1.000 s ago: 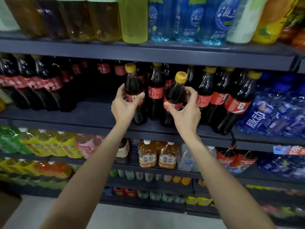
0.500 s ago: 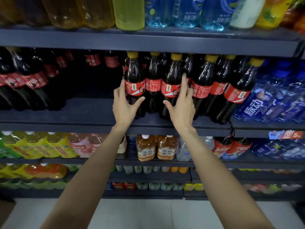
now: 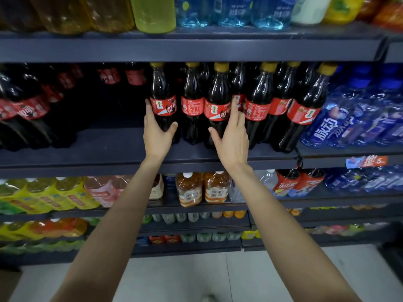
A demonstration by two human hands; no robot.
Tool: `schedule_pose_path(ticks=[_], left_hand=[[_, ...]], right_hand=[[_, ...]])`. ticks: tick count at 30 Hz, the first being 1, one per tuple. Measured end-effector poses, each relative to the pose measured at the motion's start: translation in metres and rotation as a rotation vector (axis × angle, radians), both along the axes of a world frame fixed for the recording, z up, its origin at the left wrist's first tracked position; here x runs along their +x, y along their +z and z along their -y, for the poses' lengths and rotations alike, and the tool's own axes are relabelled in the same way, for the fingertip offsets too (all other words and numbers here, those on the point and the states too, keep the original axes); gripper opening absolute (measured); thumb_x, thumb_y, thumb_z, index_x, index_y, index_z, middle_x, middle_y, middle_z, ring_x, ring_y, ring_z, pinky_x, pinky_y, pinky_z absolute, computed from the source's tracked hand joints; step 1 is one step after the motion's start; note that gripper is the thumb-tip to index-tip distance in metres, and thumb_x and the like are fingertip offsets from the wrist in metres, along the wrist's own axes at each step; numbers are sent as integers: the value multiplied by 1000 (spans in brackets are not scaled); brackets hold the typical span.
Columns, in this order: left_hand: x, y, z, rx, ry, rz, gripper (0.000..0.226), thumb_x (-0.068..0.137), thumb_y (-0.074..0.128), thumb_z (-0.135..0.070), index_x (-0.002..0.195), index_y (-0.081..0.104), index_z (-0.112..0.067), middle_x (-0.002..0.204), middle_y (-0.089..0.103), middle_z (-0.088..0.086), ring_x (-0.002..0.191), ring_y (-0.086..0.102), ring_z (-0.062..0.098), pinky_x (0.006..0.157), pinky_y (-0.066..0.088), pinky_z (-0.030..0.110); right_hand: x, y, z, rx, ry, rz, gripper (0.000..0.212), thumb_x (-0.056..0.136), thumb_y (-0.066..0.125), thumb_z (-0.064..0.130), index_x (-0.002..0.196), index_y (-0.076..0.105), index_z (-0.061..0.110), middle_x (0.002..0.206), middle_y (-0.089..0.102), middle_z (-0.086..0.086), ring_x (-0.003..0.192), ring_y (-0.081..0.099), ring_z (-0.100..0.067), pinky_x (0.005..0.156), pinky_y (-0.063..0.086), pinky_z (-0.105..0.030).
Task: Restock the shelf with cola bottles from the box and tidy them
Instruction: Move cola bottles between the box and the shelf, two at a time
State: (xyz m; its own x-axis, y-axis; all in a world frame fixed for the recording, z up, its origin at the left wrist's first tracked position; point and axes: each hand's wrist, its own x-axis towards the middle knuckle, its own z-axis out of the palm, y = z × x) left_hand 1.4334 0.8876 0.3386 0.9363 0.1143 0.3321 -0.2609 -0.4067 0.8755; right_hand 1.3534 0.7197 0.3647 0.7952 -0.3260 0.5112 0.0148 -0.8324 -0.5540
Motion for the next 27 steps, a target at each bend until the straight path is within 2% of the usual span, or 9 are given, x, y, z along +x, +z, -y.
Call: schedule_pose_path(ticks=[4,7,9,13,15,18,20,23,27], left_hand=[[-36,9,11,-4,-30,-93,95,87,66,-23,152,-2,-19,157,21,2,144,21,19,117,23,44],[-81,17,27,23,-84,-106,87,86,64,-29,152,8,-25,153,32,-1,140,30,17,115,29,43],[-119,23,46,52,-112,-135,74,90,62,-28,150,20,-23,147,41,-2,134,38,13,111,34,38],[-203,29,96,29,-244,-68,40,93,58,-22,132,49,-22,114,61,-12,96,58,-7,94,48,23],[-249,21,121,31,-318,54,30,94,57,-18,124,56,-19,103,63,-12,89,61,-5,83,49,16],[-320,3,161,106,-439,249,19,94,56,-21,109,66,-16,91,68,-8,83,64,1,75,48,14],[-365,-17,192,104,-557,287,18,95,54,-24,104,68,-16,87,70,-5,78,65,3,70,49,16],[-432,-55,246,120,-736,232,22,95,53,-28,104,68,-16,86,69,-7,78,65,4,69,52,22],[-518,-113,324,208,-999,-97,30,86,57,-31,113,63,-19,89,67,-13,80,63,3,77,54,27]], right_hand=[[-27,4,9,-55,55,-14,66,93,56,28,148,23,12,144,36,-8,125,45,-26,86,48,-39],[-60,6,26,-151,132,-53,58,95,53,28,146,31,14,146,40,-6,132,40,-24,96,43,-37],[-88,4,44,-238,165,-27,52,94,55,25,141,41,11,136,52,-9,125,49,-26,100,41,-37],[-170,-12,97,-349,50,218,28,90,57,23,113,65,9,94,71,-5,86,67,-23,74,52,-31],[-225,-23,128,-350,-20,321,19,90,59,20,101,69,9,84,71,-2,75,67,-18,66,52,-28],[-318,-44,176,-326,-125,370,17,91,60,19,95,71,7,81,71,-3,70,66,-19,62,54,-31],[-384,-62,206,-330,-193,333,16,91,61,18,94,71,6,82,70,-3,70,65,-20,64,52,-29],[-484,-97,240,-283,-261,172,17,91,59,17,100,70,8,95,71,-1,83,66,-20,71,51,-28],[-611,-151,274,-78,-425,-149,28,89,61,21,116,63,13,106,68,1,97,60,-15,77,47,-24]])
